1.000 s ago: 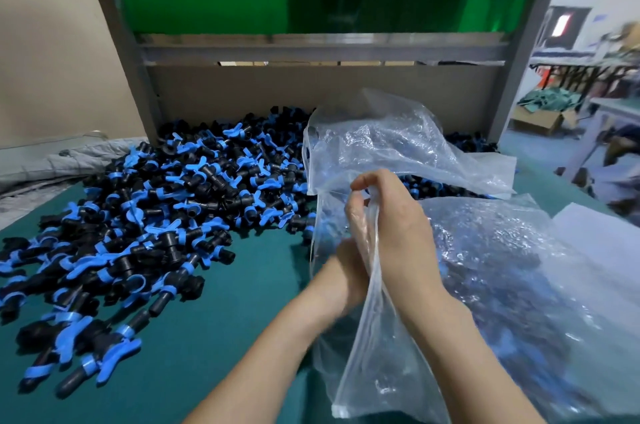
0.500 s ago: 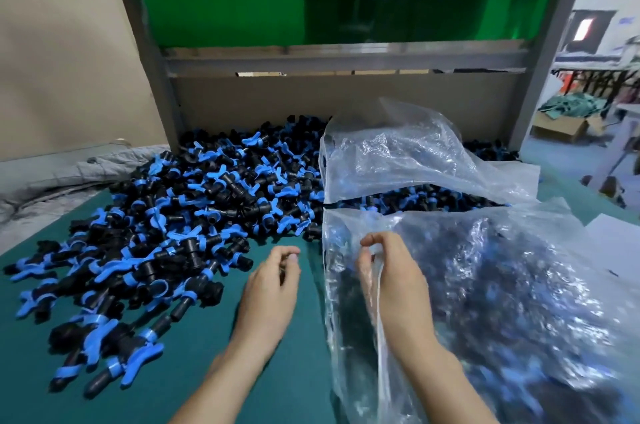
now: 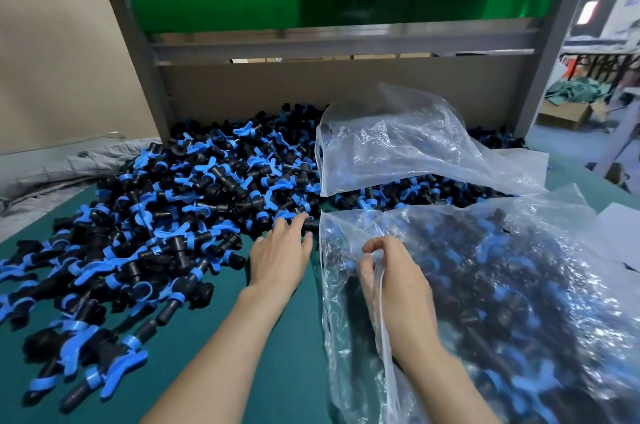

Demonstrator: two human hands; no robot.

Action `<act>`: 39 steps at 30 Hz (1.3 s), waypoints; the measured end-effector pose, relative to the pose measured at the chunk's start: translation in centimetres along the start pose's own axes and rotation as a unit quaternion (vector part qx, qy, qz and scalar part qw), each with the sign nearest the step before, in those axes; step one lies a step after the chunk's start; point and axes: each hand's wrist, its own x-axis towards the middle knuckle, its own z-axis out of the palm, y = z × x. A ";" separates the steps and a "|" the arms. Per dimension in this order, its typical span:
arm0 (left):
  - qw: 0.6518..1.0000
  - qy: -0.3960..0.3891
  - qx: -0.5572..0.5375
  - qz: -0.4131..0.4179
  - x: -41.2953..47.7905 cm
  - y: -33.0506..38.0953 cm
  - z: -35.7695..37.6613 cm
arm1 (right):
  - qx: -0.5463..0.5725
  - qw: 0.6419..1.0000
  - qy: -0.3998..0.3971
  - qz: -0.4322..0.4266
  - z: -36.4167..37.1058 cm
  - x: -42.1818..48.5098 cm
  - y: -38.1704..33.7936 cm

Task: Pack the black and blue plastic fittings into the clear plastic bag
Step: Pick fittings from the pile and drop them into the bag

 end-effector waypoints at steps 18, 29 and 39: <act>0.992 0.079 -0.091 -0.042 -6.5 -2.2 -3.3 | 0.020 1.000 -0.011 -0.009 -0.3 -0.1 0.0; 0.972 0.068 -0.217 -0.059 -5.9 -2.8 -4.2 | 0.018 1.000 -0.013 -0.016 -0.4 -0.2 0.0; 0.985 -0.068 -0.158 0.001 -6.5 -5.2 -5.0 | 0.017 0.999 -0.018 -0.022 -0.6 -0.3 -0.2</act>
